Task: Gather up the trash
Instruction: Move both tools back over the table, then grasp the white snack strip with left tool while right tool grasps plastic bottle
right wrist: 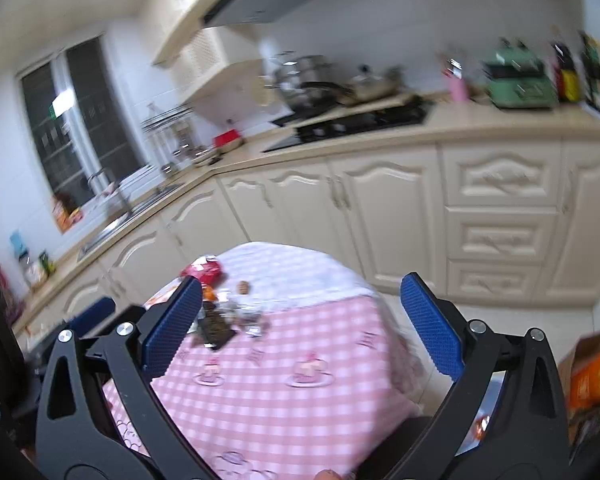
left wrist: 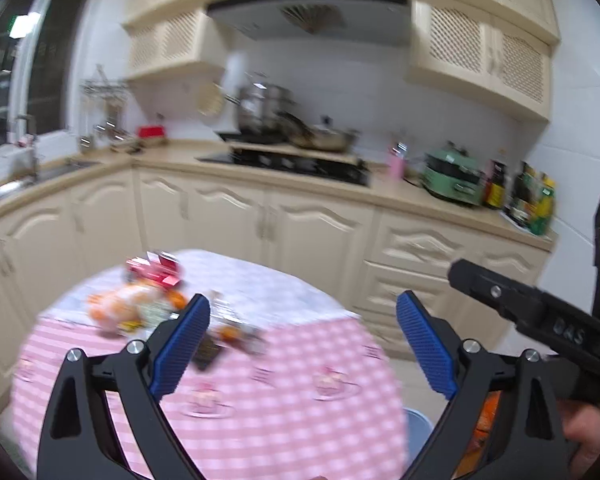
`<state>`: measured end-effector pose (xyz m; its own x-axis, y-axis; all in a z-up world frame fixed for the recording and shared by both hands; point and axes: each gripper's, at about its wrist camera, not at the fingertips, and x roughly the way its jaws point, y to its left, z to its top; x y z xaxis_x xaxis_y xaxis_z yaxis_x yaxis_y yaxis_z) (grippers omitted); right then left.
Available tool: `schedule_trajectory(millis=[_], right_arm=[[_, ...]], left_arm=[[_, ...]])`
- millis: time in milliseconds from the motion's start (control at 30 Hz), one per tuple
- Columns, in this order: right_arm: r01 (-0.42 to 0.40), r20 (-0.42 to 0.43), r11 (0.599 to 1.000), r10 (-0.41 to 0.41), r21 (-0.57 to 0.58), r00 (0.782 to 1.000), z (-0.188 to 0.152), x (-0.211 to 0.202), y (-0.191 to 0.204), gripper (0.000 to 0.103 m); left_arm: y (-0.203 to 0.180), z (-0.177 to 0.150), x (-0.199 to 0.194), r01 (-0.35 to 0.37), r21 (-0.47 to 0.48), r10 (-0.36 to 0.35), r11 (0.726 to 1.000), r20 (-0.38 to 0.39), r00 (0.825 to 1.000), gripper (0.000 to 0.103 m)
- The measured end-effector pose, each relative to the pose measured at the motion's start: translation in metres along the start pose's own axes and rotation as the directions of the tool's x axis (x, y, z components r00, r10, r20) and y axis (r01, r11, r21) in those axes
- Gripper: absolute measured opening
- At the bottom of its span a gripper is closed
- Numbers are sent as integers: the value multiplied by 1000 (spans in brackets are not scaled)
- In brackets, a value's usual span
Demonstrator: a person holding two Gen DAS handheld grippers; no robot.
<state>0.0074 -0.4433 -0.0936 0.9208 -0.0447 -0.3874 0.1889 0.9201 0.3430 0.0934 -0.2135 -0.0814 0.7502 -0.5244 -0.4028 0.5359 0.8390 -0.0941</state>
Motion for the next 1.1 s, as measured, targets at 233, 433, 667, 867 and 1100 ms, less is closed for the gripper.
schedule_trajectory(millis=[233, 433, 667, 867, 1100], right_arm=[[-88, 12, 986, 91, -141, 996, -5, 9, 81, 97], [-151, 24, 967, 160, -204, 987, -9, 10, 119, 97], [-148, -5, 961, 152, -233, 988, -19, 30, 122, 97], [-135, -95, 964, 116, -228, 989, -33, 74, 107, 97], [-110, -213, 970, 63, -215, 975, -51, 137, 91, 97]], left_arm=[[60, 8, -34, -156, -28, 157, 987, 36, 987, 95], [101, 5, -59, -261, -58, 264, 964, 53, 963, 95], [141, -15, -59, -337, -91, 339, 937, 7, 941, 95], [162, -41, -23, -343, -84, 338, 935, -73, 938, 95], [179, -57, 37, -342, -48, 330, 939, -168, 929, 95]])
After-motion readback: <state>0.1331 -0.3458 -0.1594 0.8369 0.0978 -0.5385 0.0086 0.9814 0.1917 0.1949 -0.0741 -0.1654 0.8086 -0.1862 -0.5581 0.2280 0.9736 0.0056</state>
